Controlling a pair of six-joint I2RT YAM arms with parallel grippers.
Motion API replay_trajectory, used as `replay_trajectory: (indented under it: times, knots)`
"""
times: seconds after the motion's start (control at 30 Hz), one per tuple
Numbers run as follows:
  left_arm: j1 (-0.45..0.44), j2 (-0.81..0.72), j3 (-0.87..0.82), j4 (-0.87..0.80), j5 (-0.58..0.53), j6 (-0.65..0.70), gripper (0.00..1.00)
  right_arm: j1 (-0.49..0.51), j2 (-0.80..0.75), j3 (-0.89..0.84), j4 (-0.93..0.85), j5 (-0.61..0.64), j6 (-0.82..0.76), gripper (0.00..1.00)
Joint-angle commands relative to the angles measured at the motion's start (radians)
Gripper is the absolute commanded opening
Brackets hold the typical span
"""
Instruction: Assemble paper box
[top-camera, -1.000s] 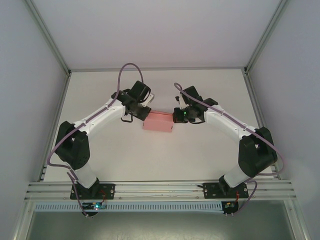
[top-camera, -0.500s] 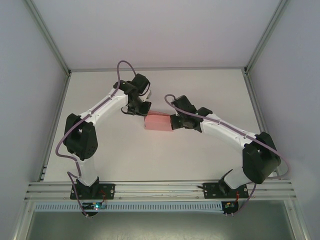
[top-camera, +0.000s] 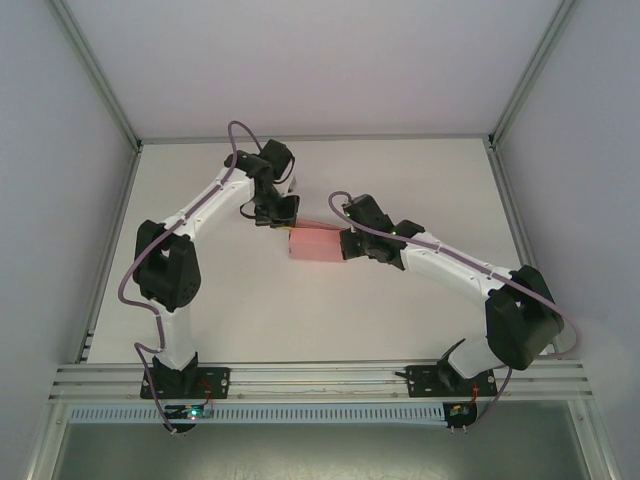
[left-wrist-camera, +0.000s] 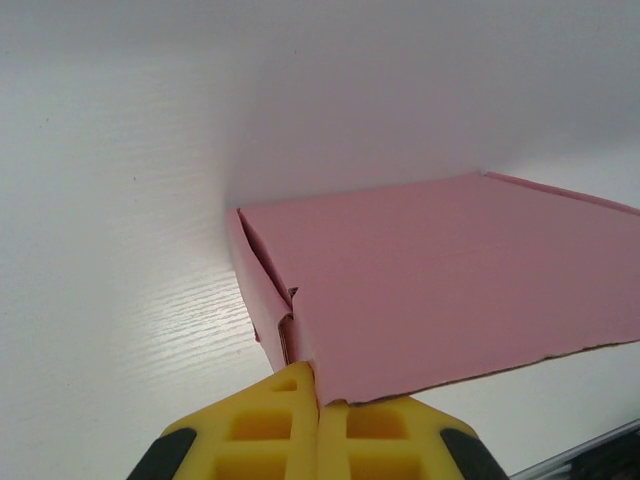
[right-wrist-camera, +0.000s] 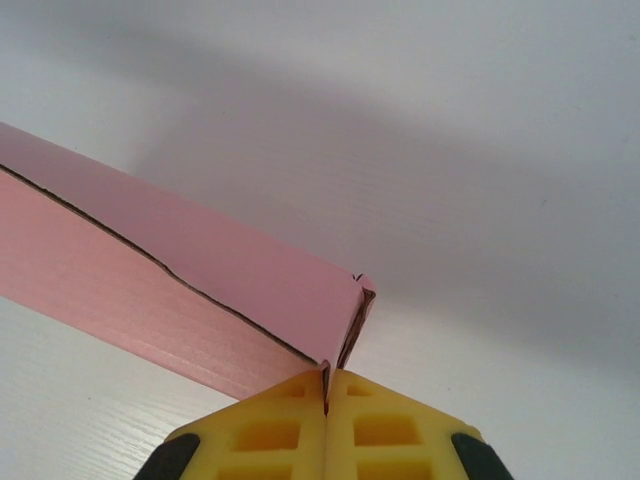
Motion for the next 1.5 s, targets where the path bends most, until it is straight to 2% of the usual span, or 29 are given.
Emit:
replay_trajectory:
  times: [0.0, 0.1, 0.27, 0.4, 0.57, 0.63, 0.7, 0.83, 0.93, 1.07, 1.1, 1.13, 1.27, 1.47]
  knots:
    - [0.007, 0.004, 0.003, -0.051, -0.020, -0.027, 0.00, 0.013, 0.003, -0.036, -0.025, -0.023, -0.003, 0.00]
    - [0.005, -0.018, -0.070, 0.011, -0.052, 0.002, 0.00, 0.013, 0.003, -0.035, -0.025, -0.016, -0.009, 0.00]
    - [-0.025, -0.104, -0.287, 0.237, -0.105, 0.023, 0.00, 0.013, -0.013, -0.055, 0.000, 0.005, -0.006, 0.00]
    - [-0.051, -0.171, -0.445, 0.412, -0.121, 0.023, 0.00, 0.017, -0.053, -0.153, 0.146, -0.004, -0.008, 0.00]
    - [-0.092, -0.252, -0.656, 0.650, -0.214, 0.041, 0.00, 0.022, -0.107, -0.304, 0.350, 0.002, -0.003, 0.00]
    - [-0.097, -0.265, -0.740, 0.761, -0.203, 0.023, 0.00, 0.022, -0.122, -0.368, 0.434, 0.034, 0.006, 0.00]
    - [-0.096, -0.270, -0.781, 0.811, -0.172, 0.021, 0.00, 0.021, -0.136, -0.390, 0.458, 0.030, 0.008, 0.00]
    - [-0.101, -0.272, -0.804, 0.823, -0.205, 0.034, 0.00, 0.021, -0.179, -0.400, 0.473, 0.036, 0.031, 0.00]
    - [-0.103, -0.270, -0.791, 0.806, -0.212, 0.042, 0.00, 0.015, -0.216, -0.366, 0.452, 0.013, 0.053, 0.16]
    - [-0.102, -0.262, -0.757, 0.779, -0.209, 0.054, 0.00, -0.018, -0.255, -0.305, 0.410, -0.006, 0.115, 0.48]
    - [-0.105, -0.258, -0.744, 0.769, -0.208, 0.056, 0.00, -0.036, -0.260, -0.292, 0.399, -0.020, 0.137, 0.59]
    - [-0.103, -0.255, -0.736, 0.761, -0.203, 0.060, 0.00, -0.054, -0.265, -0.284, 0.390, -0.035, 0.162, 0.63]
    - [-0.104, -0.252, -0.719, 0.747, -0.197, 0.083, 0.00, -0.146, -0.261, -0.278, 0.432, -0.098, 0.273, 0.73]
    - [-0.105, -0.247, -0.701, 0.732, -0.199, 0.088, 0.00, -0.193, -0.134, -0.201, 0.425, -0.163, 0.361, 0.73]
